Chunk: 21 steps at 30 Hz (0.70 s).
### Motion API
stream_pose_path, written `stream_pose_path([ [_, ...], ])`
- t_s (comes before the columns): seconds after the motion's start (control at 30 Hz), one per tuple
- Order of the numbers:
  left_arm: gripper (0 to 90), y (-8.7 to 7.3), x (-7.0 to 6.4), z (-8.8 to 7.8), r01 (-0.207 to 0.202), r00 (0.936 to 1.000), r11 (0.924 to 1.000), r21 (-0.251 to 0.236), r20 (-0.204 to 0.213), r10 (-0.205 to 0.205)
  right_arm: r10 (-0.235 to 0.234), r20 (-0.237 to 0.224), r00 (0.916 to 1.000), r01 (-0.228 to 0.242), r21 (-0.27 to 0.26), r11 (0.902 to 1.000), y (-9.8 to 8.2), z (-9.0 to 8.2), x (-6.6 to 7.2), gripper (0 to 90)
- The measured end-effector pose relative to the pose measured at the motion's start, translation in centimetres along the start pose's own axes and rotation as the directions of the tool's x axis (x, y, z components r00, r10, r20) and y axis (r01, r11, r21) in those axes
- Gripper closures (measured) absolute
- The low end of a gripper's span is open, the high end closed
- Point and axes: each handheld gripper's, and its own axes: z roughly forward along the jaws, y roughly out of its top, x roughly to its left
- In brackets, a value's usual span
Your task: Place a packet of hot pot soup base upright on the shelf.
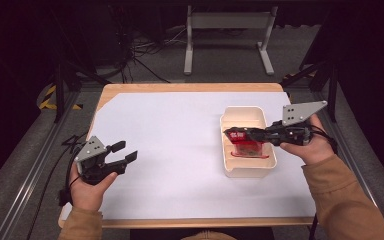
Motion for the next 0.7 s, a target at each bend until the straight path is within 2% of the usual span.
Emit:
stream_pose_path([
  [0.7, 43.1, -0.1, 0.0, 0.1, 0.002, 1.0, 1.0, 0.006, -0.001, -0.002, 0.043, -0.021, 0.9989, -0.043, -0.022, 0.9988, -2.6, 1.5, -0.4, 88.1],
])
